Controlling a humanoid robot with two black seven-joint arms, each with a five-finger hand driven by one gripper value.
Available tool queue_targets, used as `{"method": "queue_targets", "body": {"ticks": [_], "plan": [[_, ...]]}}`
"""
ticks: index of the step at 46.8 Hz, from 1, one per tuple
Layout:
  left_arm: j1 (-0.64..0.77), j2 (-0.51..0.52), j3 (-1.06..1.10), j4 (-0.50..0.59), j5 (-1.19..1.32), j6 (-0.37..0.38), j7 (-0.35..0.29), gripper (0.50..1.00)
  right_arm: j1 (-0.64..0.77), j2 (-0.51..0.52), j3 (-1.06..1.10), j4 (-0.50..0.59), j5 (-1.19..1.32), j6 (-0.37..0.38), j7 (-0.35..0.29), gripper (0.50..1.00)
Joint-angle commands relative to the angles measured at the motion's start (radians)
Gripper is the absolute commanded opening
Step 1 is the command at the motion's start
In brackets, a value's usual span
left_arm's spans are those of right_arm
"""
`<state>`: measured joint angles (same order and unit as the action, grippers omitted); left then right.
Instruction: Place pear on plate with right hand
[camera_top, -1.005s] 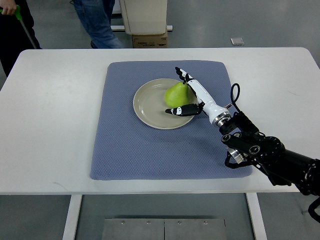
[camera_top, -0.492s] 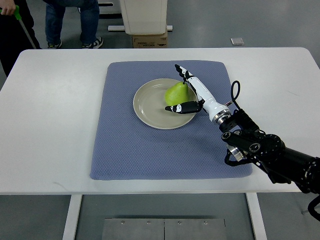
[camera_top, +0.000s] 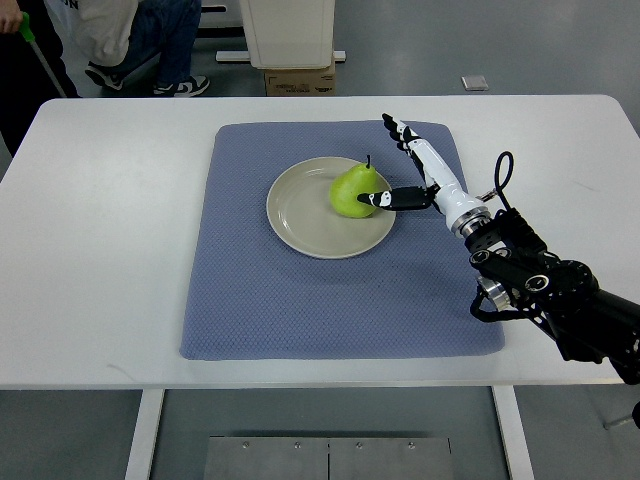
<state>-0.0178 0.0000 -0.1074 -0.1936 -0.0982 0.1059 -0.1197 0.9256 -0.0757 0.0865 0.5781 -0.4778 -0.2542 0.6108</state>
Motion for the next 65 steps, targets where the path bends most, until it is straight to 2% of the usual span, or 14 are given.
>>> {"method": "queue_targets", "body": {"ticks": [1,10,28,34,42,52,65], "plan": [[-0.001,0.0,0.0,0.0,0.0,0.0,0.0,1.0,-0.004,-0.012,0.001,0.002,0.002,0.003,0.0,0.989],[-0.001,0.0,0.0,0.0,0.0,0.0,0.0,1.0,-0.033,-0.035,0.048,0.002,0.088,0.062,0.0,0.989],[-0.001,0.0,0.0,-0.001,0.0,0.0,0.0,1.0,-0.117,-0.053,0.289,0.003,0.113,0.176,0.0,0.991],[-0.001,0.0,0.0,0.0,0.0,0.0,0.0,1.0,-0.143,-0.041,0.398,0.006,0.125,0.178,-0.049,0.991],[-0.001,0.0,0.0,0.0,0.0,0.0,0.0,1.0,-0.169,-0.001,0.479,0.006,0.163,0.176,-0.079,0.995],[-0.001,0.0,0.0,0.0,0.0,0.0,0.0,1.0,-0.203,0.051,0.567,0.005,0.168,0.162,-0.092,0.998],[-0.001,0.0,0.0,0.0,0.0,0.0,0.0,1.0,-0.218,0.051,0.575,0.002,0.166,0.161,-0.082,1.0]]}}
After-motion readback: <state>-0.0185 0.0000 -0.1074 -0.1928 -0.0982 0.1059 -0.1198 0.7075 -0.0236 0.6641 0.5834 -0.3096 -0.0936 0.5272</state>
